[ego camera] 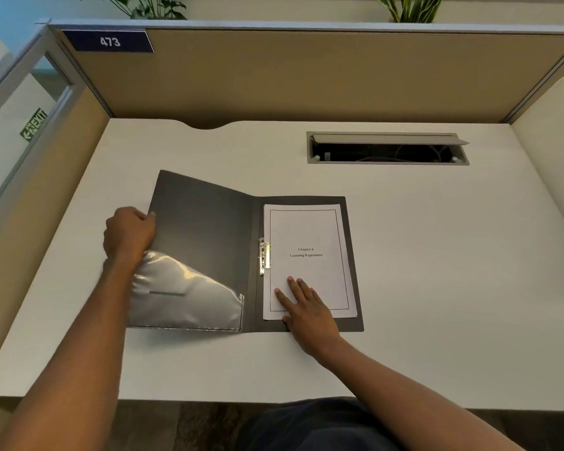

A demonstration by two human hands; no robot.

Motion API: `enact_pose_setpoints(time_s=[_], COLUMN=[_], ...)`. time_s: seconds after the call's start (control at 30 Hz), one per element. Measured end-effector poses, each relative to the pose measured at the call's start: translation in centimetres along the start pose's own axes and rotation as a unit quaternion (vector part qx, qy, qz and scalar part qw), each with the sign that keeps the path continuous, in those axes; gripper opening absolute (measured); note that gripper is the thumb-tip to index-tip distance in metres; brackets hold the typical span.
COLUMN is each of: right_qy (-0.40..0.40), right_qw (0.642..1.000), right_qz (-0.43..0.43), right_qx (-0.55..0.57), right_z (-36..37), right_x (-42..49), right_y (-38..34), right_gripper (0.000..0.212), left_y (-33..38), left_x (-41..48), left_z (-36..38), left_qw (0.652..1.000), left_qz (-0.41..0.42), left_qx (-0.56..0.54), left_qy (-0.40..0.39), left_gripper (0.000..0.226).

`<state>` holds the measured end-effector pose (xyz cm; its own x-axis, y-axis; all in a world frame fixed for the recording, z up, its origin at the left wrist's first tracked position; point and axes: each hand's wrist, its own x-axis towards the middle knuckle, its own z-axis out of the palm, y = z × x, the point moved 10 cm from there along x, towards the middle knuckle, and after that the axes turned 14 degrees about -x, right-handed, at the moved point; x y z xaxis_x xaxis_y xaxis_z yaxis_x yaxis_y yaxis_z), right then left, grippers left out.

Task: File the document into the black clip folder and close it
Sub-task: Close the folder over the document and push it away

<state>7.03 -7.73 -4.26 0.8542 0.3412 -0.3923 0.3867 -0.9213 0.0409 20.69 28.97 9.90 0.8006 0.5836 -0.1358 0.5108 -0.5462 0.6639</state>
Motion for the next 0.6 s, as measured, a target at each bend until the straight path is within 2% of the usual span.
enact_pose_setpoints(time_s=[0.1,0.27,0.37,0.43,0.53,0.6], right_qy=[0.001,-0.001,-0.003,0.050,0.159,0.205], right_qw=[1.000,1.000,0.989,0.953,0.851,0.793], right_qz=[0.001,-0.005,0.014,0.056,0.082,0.072], right_qx=[0.003,0.021,0.144,0.294,0.494,0.570], right_z=[0.0,-0.3,-2.6,-6.7,-14.6,-19.1], right_x=[-0.1,-0.1,-0.1,-0.1,-0.4,-0.8], right_y=[-0.1,0.0,0.8,2.2,4.3,5.3], right_gripper=[0.064,0.063,0.059,0.056,0.052,0.051], left_y=[4.9,12.0,14.9,16.0,17.2,17.9], left_x=[-1.4,-5.8,-8.4,-10.0,-12.3,-13.8], left_z=[-1.4,1.5,4.7,7.0,9.9,11.2], left_qw=[0.995,0.961,0.942,0.933,0.933,0.933], left_qz=[0.072,0.078,0.074,0.065,0.059,0.060], left_qx=[-0.055,-0.178,-0.210,-0.222,-0.229,-0.243], left_qy=[-0.032,-0.195,-0.252,-0.276,-0.271,-0.258], left_gripper=[0.024,0.022,0.025,0.028,0.036,0.041])
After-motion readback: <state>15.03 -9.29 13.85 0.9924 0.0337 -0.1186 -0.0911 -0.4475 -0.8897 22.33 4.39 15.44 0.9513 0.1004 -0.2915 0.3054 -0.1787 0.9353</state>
